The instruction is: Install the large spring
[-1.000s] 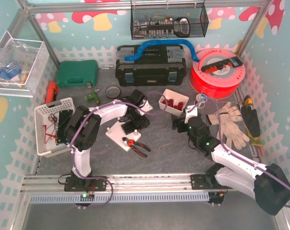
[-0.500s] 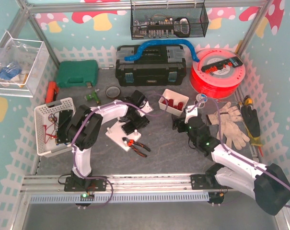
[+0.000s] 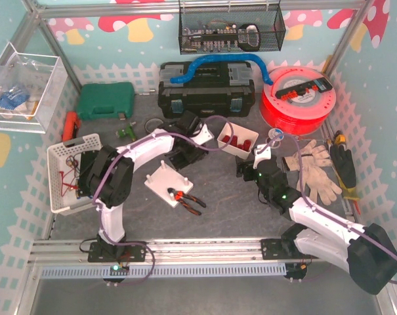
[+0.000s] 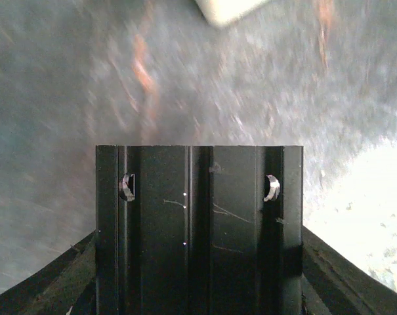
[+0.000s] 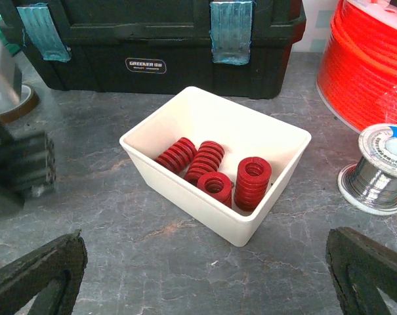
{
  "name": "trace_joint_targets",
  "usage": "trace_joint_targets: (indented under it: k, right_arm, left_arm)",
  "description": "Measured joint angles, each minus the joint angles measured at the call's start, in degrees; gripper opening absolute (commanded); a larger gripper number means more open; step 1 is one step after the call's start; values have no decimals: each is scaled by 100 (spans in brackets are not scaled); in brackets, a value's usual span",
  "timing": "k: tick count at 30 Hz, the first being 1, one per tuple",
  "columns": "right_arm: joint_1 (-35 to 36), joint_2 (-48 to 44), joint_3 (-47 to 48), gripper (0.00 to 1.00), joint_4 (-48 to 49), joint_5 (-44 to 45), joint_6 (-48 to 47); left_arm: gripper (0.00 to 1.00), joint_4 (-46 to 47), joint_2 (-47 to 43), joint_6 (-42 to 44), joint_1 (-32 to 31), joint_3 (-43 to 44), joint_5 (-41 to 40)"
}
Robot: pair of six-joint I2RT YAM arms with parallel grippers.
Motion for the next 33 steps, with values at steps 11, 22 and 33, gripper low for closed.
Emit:
trace_joint_targets:
  k: [11, 22, 33]
  right_arm:
    - [0, -35, 0, 98, -2, 11, 0]
    - [0, 24, 0, 98, 9, 0, 0]
    - [0, 103, 0, 98, 9, 15, -4]
  left_arm:
    - [27, 354, 0, 1368, 323, 951, -227]
    - [30, 1010, 739, 2955, 826, 953, 155]
    - [56, 1532, 1681, 3543, 857, 1325, 258]
